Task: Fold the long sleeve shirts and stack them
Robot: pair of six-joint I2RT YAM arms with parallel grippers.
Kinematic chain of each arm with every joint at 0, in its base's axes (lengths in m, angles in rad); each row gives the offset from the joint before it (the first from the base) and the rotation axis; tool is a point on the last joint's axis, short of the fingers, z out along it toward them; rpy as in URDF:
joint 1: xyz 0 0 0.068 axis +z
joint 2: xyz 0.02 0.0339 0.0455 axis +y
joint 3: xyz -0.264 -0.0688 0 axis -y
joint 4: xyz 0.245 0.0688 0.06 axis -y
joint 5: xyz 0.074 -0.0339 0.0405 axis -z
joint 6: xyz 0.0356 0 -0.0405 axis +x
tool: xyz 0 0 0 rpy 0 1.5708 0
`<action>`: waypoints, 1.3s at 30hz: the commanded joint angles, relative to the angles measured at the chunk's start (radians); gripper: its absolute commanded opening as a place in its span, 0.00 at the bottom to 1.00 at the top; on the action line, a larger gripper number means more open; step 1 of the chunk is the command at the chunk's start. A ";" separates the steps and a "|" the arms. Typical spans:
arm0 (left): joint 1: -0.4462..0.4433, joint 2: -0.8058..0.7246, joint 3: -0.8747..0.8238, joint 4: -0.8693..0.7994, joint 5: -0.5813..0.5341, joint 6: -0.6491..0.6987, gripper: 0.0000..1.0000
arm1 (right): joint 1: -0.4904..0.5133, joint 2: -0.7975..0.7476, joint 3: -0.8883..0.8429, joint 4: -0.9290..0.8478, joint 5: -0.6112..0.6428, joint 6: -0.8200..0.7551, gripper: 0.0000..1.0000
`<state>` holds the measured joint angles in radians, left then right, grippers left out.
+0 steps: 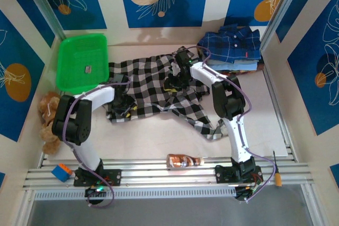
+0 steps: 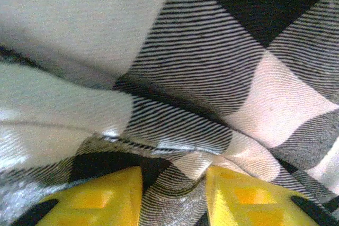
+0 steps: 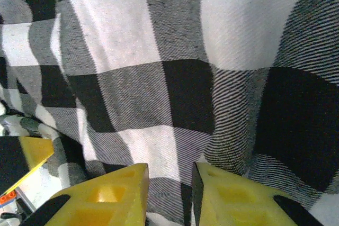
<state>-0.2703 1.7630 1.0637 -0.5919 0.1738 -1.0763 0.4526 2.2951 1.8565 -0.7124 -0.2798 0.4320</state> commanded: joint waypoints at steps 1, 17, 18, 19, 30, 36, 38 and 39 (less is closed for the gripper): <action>-0.010 -0.026 -0.011 -0.041 -0.012 0.033 0.24 | 0.003 0.020 -0.011 -0.007 0.024 0.024 0.27; -0.251 -0.546 -0.352 -0.127 -0.153 -0.023 0.04 | -0.049 0.076 -0.003 -0.051 0.087 0.170 0.24; -0.287 -0.577 -0.373 -0.144 -0.161 -0.060 0.04 | -0.050 0.078 -0.001 -0.053 0.090 0.172 0.24; -0.326 -0.608 -0.401 -0.163 -0.161 -0.102 0.04 | -0.050 0.077 0.001 -0.057 0.092 0.174 0.24; -0.463 -0.966 -0.368 -0.432 -0.371 -0.342 0.64 | -0.044 -0.023 -0.072 -0.037 0.096 0.117 0.28; -0.277 -0.633 -0.136 -0.285 -0.281 -0.069 0.75 | 0.002 -0.190 -0.159 -0.024 0.059 -0.018 0.34; -0.210 -0.533 -0.101 -0.175 -0.220 -0.002 0.75 | 0.027 -0.200 -0.158 -0.036 0.018 -0.055 0.34; -0.179 -0.472 -0.070 -0.131 -0.188 0.032 0.75 | 0.044 -0.198 -0.154 -0.043 0.006 -0.069 0.34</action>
<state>-0.5098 1.1988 0.9466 -0.8349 -0.0860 -1.1778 0.4492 2.1483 1.7031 -0.7280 -0.2134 0.4507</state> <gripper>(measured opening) 0.746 0.340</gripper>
